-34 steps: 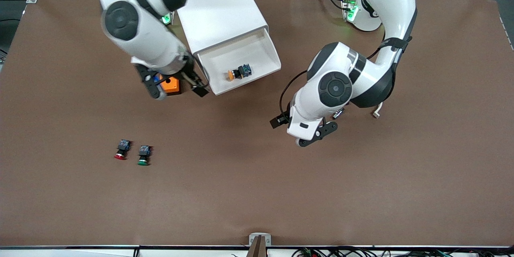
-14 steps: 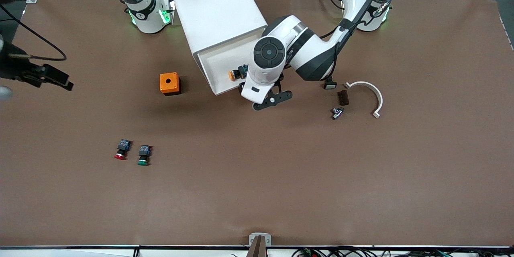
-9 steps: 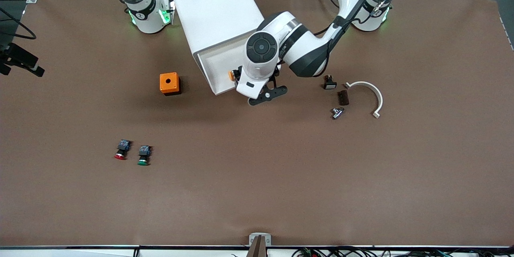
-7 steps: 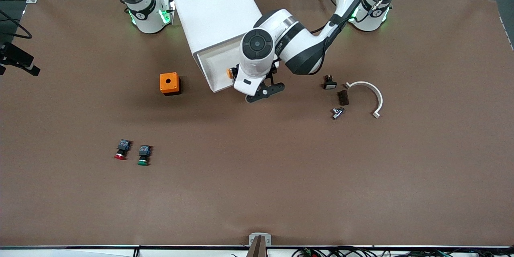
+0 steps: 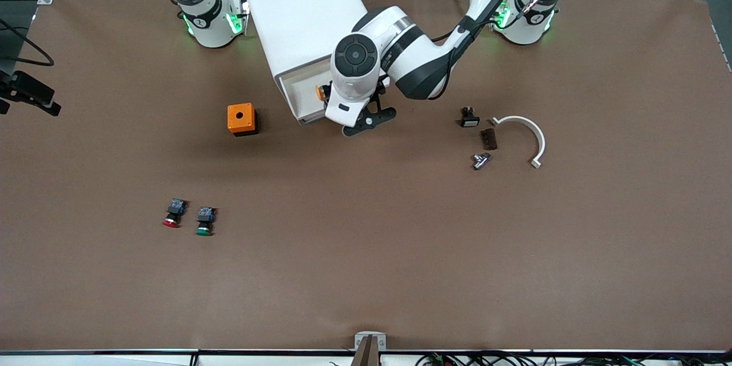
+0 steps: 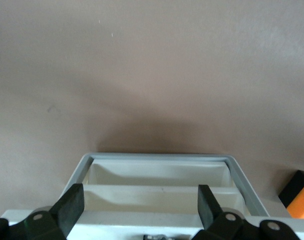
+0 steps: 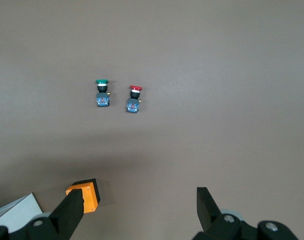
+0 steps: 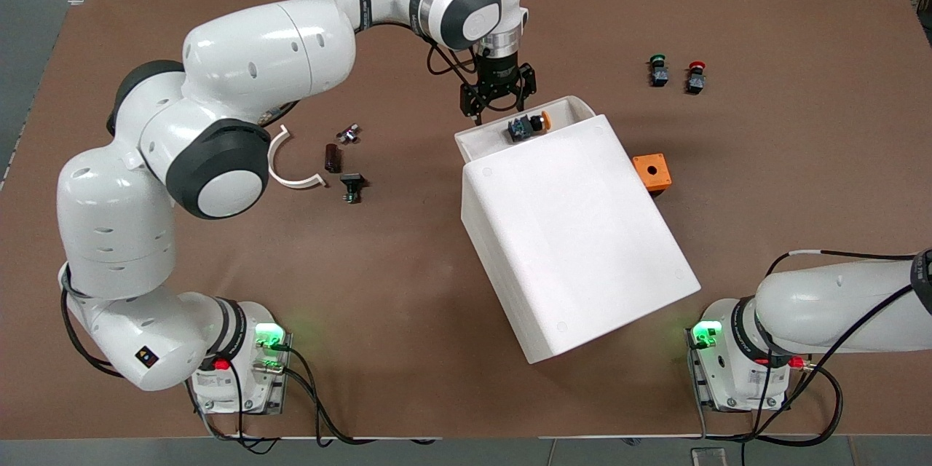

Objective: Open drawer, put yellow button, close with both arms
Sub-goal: 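Push the drawer closed into the cabinet with the left gripper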

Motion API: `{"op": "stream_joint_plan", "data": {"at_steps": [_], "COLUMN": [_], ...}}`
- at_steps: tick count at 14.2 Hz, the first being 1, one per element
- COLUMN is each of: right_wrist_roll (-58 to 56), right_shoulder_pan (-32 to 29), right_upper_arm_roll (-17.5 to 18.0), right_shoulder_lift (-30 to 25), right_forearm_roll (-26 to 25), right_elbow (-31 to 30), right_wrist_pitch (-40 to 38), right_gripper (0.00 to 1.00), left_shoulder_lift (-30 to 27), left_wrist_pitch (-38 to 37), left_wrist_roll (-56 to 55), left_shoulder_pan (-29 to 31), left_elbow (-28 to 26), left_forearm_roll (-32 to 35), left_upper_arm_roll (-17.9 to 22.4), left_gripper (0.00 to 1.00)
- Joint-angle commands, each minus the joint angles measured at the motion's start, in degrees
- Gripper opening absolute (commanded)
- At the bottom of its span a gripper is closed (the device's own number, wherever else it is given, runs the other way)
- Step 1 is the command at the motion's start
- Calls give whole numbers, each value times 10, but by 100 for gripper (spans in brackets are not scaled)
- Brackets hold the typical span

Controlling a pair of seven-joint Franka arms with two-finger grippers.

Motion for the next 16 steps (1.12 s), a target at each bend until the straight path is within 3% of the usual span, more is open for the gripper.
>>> {"op": "stream_joint_plan", "data": {"at_steps": [1, 16], "right_wrist_roll": [-10, -9], "right_shoulder_pan": [-5, -4], "right_upper_arm_roll": [7, 7], "right_shoulder_lift": [3, 6], "right_forearm_roll": [-10, -4], "right_elbow": [-1, 4], "right_wrist_pitch": [4, 3], "right_gripper": [100, 100], "left_shoulder_lift": [-10, 5], "left_wrist_pitch": [6, 6], "left_wrist_roll": [-12, -61], "left_shoulder_pan": [-5, -38], "left_elbow": [-13, -18], "left_forearm_roll": [-30, -151], "left_upper_arm_roll": [2, 0], "left_gripper": [100, 100]}}
